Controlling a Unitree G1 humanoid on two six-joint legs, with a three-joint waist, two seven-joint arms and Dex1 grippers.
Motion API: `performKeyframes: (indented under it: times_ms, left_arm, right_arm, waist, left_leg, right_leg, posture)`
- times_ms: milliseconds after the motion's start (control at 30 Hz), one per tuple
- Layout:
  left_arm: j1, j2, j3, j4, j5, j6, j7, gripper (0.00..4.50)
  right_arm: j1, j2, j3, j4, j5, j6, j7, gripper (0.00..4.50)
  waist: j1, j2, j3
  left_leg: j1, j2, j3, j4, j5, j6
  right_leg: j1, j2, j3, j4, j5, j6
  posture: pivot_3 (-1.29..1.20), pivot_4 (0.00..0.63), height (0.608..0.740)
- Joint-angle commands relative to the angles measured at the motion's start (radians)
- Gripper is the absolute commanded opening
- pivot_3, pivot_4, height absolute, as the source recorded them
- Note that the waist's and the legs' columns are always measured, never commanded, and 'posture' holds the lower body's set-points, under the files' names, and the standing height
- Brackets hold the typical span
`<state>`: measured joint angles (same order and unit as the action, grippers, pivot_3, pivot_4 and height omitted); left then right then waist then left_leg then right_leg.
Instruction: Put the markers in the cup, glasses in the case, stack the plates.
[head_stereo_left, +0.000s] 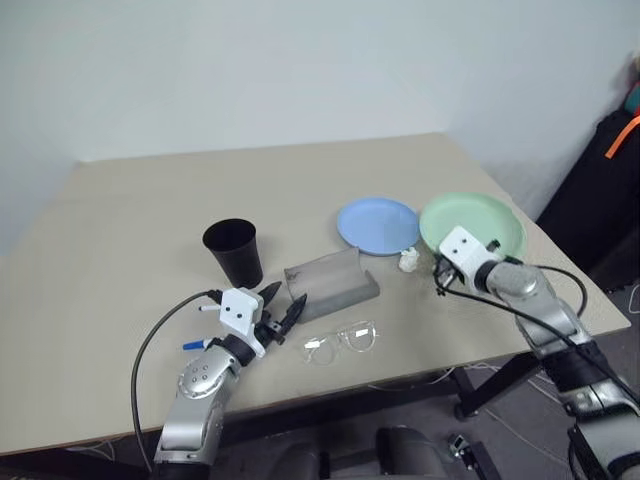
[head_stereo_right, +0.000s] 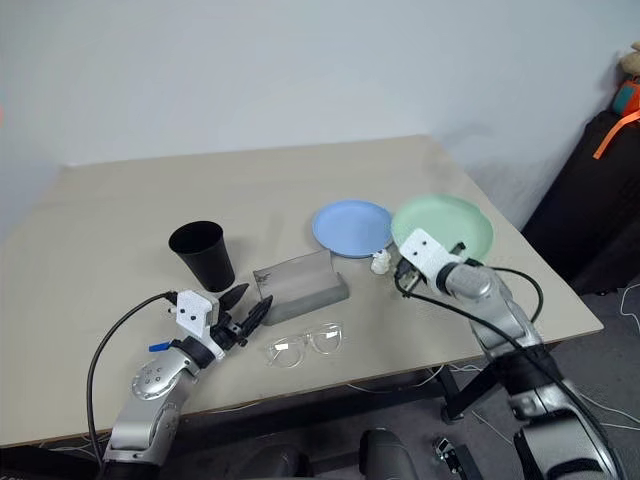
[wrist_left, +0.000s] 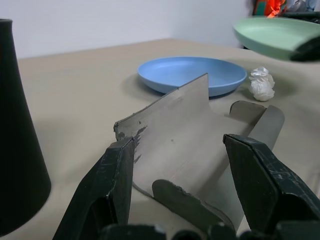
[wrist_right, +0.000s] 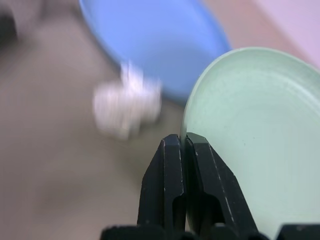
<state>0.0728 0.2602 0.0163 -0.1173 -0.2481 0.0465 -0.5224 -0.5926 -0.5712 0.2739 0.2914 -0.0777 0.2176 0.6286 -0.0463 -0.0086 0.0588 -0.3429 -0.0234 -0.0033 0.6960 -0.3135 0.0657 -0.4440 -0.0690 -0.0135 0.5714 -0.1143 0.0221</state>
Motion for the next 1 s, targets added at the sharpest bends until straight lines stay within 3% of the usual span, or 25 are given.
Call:
performKeyframes:
  times_ms: [33,233,433,567,900,1000]
  left_arm:
    - [-0.023,0.002,0.004,-0.007,0.001,-0.018,0.002,2.94]
    - [-0.025,0.004,0.01,-0.008,0.005,-0.023,0.009,2.94]
    - [0.016,0.006,0.019,-0.04,0.008,-0.031,0.029,2.94]
    - [0.028,0.006,0.02,-0.053,0.007,-0.031,0.039,2.94]
    - [0.025,0.009,0.013,-0.074,0.008,-0.011,0.047,2.94]
    - [0.021,0.01,0.012,-0.07,0.008,-0.011,0.045,2.94]
  right_arm:
    - [-0.116,0.029,0.004,0.139,0.005,-0.155,0.09,0.03]
    - [-0.356,0.142,0.027,0.581,-0.038,-0.415,0.16,0.03]
    - [-0.477,0.219,0.016,0.832,-0.069,-0.542,0.173,0.03]
    - [-0.505,0.239,-0.002,0.893,-0.074,-0.574,0.176,0.95]
    - [-0.502,0.228,-0.069,0.873,-0.053,-0.603,0.178,4.48]
    - [-0.488,0.21,-0.106,0.838,-0.025,-0.538,0.216,4.48]
  waist:
    - [0.0,0.0,0.0]
    - [-0.001,0.001,0.0]
    - [-0.001,0.002,-0.001]
    - [0.0,0.003,0.0]
    - [-0.001,0.007,0.0]
    - [-0.001,0.007,0.0]
  left_leg:
    - [0.0,0.0,0.0,0.0,0.0,0.0]
    - [0.0,0.0,0.0,0.0,0.0,0.0]
    - [0.0,-0.001,-0.001,-0.001,0.0,0.0]
    - [0.0,-0.001,-0.001,-0.002,0.0,-0.001]
    - [0.0,-0.001,-0.001,-0.002,0.0,-0.001]
    - [0.0,-0.001,-0.001,-0.002,0.0,-0.001]
  right_leg:
    - [0.0,0.0,0.0,0.0,0.0,0.0]
    - [0.0,0.0,0.001,0.001,0.003,-0.004]
    - [-0.001,0.0,0.001,0.0,0.005,-0.003]
    - [-0.002,-0.001,0.001,0.001,0.005,-0.004]
    - [-0.002,0.0,0.001,0.002,0.006,-0.004]
    - [-0.002,0.0,0.001,0.002,0.006,-0.004]
  posture:
    - [0.0,0.0,0.728]
    - [0.0,0.0,0.728]
    - [0.0,0.0,0.728]
    - [0.0,0.0,0.728]
    - [0.0,0.0,0.728]
    - [0.0,0.0,0.728]
